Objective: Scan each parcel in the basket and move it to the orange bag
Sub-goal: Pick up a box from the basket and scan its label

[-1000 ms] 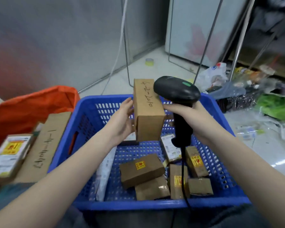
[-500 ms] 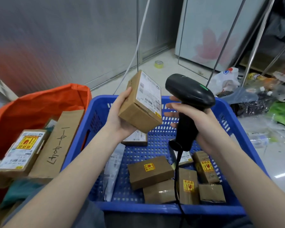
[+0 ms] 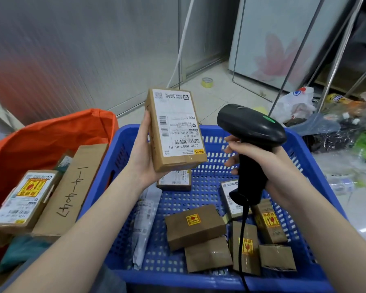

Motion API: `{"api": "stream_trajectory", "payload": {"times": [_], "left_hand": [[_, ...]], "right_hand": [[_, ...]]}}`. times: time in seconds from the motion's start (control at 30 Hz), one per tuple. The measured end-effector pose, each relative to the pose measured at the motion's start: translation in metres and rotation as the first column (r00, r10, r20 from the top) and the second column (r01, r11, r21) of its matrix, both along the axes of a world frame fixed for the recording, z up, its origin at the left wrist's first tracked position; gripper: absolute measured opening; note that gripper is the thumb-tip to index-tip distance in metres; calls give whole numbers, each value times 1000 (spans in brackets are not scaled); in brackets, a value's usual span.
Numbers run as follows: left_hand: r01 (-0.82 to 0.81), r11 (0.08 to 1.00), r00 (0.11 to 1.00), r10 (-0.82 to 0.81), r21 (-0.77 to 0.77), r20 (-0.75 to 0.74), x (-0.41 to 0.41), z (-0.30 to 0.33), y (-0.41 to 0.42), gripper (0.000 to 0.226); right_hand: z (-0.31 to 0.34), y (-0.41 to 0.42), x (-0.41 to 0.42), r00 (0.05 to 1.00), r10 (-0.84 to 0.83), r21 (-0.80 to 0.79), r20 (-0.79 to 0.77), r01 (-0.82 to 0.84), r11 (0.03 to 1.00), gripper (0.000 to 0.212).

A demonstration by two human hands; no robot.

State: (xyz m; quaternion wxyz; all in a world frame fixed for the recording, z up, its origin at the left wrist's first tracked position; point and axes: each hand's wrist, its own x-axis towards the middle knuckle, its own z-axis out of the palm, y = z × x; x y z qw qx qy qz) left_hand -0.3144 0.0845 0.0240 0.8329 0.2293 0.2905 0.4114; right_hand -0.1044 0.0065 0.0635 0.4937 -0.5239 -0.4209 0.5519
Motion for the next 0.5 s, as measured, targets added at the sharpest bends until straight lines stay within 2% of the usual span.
{"api": "stream_trajectory", "payload": {"times": [0.17,0.27,0.5], "left_hand": [[31,999,998,-31,-16,-48,-1,-2,3,66],[69,997,987,-75,-45,-142,-5,-5,6,61],[93,994,910,-110,-63,-399,-7,-7,8,48]], "right_hand": [[2,0,0,979,43,31,199,-50,998,6],[4,2,0,934,52,81,354,-86,993,23],[7,0,-2,849,79,103,523,-155,982,28]]}}
